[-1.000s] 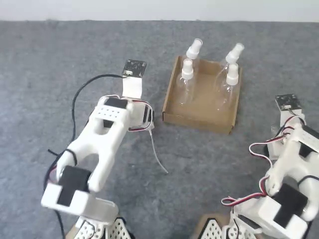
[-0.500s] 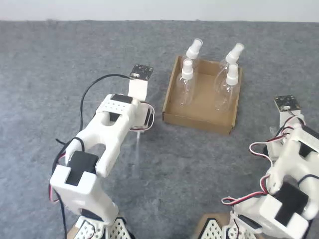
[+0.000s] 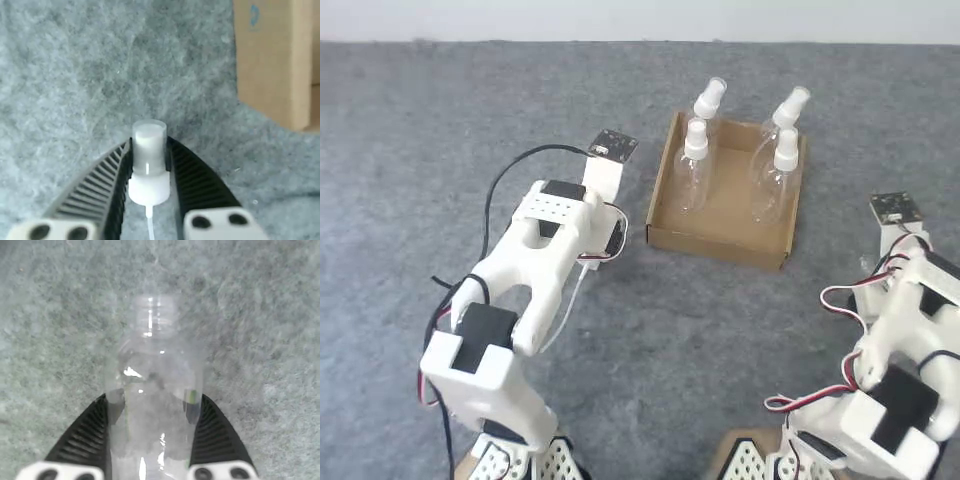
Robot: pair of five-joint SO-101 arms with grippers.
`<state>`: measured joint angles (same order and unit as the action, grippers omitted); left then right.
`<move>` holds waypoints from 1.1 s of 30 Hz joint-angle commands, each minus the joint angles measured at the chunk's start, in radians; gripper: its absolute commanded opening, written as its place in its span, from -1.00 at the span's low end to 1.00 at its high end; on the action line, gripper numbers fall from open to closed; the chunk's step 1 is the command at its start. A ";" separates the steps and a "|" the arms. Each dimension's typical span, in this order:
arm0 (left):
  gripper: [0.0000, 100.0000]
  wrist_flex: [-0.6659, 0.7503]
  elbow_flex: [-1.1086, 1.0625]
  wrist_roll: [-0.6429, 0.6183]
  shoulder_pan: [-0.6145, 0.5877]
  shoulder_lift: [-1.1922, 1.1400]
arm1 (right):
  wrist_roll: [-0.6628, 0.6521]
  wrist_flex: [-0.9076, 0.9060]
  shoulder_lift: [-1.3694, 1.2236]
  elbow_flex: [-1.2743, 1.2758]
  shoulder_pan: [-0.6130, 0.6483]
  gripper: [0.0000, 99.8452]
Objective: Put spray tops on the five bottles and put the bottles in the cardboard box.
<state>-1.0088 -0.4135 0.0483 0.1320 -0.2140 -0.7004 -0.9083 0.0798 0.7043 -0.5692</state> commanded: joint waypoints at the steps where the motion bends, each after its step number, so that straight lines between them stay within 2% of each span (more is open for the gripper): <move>1: -0.76 -0.008 0.038 0.011 0.002 0.011 | -0.015 -0.018 0.016 -0.009 -0.010 -0.77; 5: -0.74 -0.005 0.035 0.011 0.005 0.011 | -0.015 -0.018 0.016 -0.009 -0.010 -0.64; 19: -0.76 0.029 0.036 0.006 0.000 -0.055 | -0.017 -0.036 0.024 -0.011 -0.008 -0.63; 23: -0.99 0.023 0.035 0.008 -0.003 0.006 | -0.071 -0.084 0.027 -0.015 -0.004 -0.62; 29: -0.98 -0.074 0.035 0.003 -0.003 0.203 | -0.095 -0.088 0.027 -0.017 -0.004 -0.62; 33: -0.98 -0.141 0.030 0.002 -0.002 0.318 | -0.095 -0.088 0.027 -0.017 -0.004 -0.44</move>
<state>-1.0902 -0.4058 0.0483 0.1350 -0.0575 -0.7833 -0.9866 0.0798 0.7043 -0.5692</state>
